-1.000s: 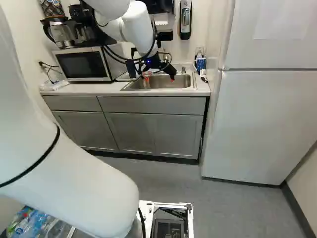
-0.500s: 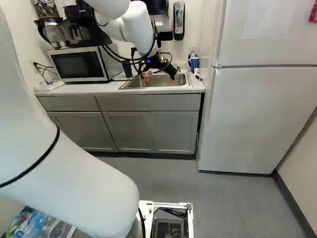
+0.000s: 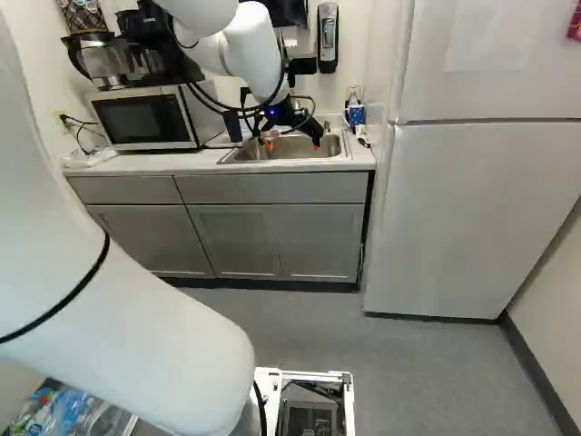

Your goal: Rinse the cup and place it in the tray

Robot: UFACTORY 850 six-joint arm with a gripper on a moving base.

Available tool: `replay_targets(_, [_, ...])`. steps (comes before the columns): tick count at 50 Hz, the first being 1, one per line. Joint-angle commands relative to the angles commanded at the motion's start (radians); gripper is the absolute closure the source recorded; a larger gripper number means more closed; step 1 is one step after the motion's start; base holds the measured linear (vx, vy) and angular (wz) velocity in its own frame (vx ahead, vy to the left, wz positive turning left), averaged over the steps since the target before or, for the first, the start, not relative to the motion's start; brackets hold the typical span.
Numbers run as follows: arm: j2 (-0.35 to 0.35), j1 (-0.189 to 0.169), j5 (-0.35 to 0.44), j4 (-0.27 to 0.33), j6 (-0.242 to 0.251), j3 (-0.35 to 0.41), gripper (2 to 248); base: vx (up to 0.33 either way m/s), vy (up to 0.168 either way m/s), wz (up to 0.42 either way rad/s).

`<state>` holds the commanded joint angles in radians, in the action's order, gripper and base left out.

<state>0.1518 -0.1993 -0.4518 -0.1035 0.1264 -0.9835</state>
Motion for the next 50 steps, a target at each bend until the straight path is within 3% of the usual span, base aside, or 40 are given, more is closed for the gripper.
replay_targets(24, [0.003,0.004,0.029,0.002,-0.003,0.019,3,0.0,0.0,0.0])
replay_targets(50, [0.013,0.02,0.133,0.01,-0.013,0.09,3,0.0,0.0,0.0])
